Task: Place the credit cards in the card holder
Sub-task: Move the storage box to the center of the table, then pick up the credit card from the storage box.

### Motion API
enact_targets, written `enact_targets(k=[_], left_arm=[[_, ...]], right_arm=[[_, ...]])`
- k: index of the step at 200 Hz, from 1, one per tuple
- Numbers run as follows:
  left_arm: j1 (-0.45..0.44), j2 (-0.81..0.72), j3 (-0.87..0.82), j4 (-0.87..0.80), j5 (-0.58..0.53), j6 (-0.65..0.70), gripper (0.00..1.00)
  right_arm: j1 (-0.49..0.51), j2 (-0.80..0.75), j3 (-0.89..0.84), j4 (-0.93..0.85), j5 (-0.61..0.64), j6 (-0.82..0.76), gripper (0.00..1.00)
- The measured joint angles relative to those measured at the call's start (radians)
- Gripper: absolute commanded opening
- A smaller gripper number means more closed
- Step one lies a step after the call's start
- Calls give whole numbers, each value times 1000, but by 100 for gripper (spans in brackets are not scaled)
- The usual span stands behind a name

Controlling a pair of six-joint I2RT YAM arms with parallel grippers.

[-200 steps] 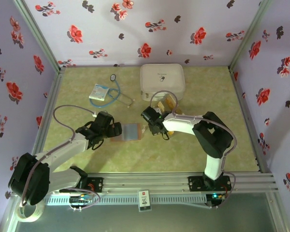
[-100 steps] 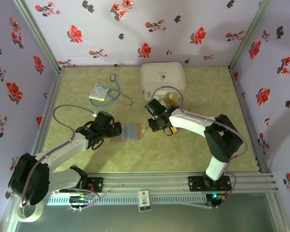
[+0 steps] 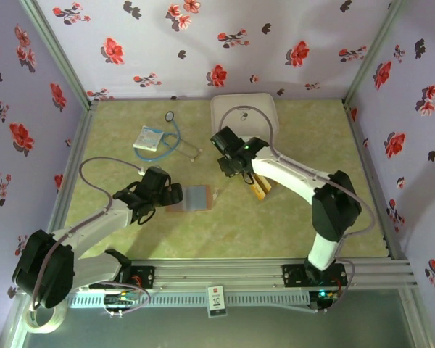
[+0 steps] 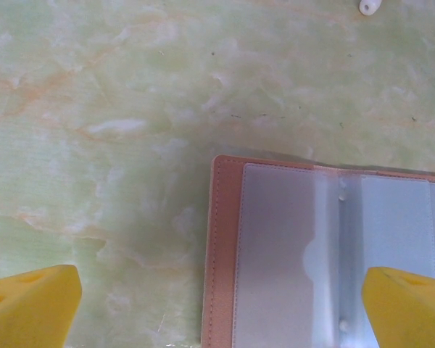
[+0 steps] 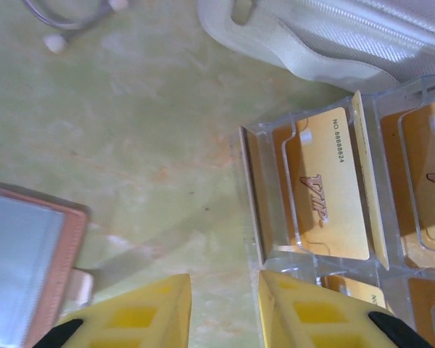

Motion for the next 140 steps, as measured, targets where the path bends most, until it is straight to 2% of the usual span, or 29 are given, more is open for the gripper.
enact_targets(k=[64,140], left_arm=[[18,-23,0,-1,0,3,100],[32,-44,-3,-2,0,3,100]], right_arm=[[-1,184,123,-74,101,-76,29],[-18,305,193,-111,136,-123,26]])
